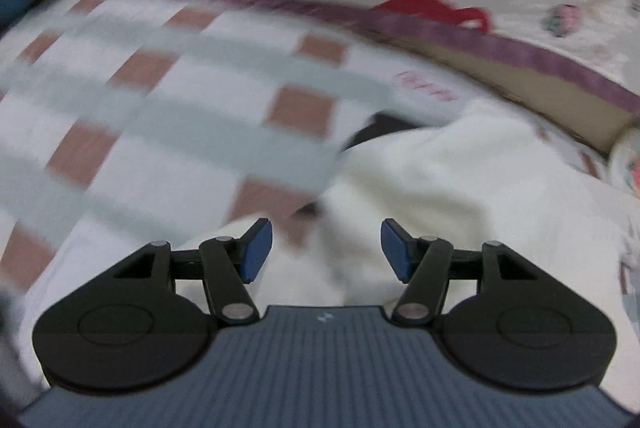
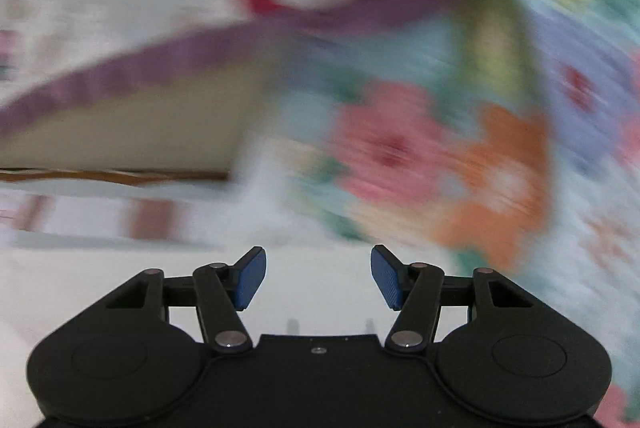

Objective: Fold clothes

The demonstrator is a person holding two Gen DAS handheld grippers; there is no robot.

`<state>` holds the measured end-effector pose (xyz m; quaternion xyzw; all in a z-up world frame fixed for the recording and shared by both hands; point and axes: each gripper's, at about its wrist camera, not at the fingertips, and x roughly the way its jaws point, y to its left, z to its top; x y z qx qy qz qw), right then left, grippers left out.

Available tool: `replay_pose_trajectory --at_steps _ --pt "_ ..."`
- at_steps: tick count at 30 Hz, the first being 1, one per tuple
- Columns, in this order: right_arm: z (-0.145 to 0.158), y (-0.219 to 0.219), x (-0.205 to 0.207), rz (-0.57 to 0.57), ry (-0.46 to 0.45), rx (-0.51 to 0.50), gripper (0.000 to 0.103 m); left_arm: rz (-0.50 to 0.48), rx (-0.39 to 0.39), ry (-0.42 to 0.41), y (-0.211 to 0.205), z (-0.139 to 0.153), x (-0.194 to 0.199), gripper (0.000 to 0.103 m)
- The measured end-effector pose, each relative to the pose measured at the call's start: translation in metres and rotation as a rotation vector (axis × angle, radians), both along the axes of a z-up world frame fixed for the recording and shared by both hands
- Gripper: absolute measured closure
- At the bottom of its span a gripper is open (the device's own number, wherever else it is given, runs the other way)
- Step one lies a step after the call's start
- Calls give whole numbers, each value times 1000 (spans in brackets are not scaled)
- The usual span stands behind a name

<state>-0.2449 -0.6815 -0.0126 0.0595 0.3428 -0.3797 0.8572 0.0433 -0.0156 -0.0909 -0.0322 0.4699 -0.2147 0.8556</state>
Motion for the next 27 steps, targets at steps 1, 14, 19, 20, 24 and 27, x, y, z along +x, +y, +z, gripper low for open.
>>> replay_pose_trajectory --at_steps 1,14,19,20,24,27 --pt "3 14 21 60 -20 27 41 38 -9 22 10 -5 3 44" --pt "43 280 190 858 60 326 41 43 -88 92 40 -7 4 39" --pt "41 353 196 989 102 407 40 72 -76 107 38 -17 2 35" --pt "38 362 199 1002 117 411 40 84 -76 124 36 -22 1 35" --pt "27 393 218 1021 164 430 40 74 -79 170 28 -38 -2 35" --pt "18 404 238 988 177 486 39 96 -25 97 29 -30 -1 35"
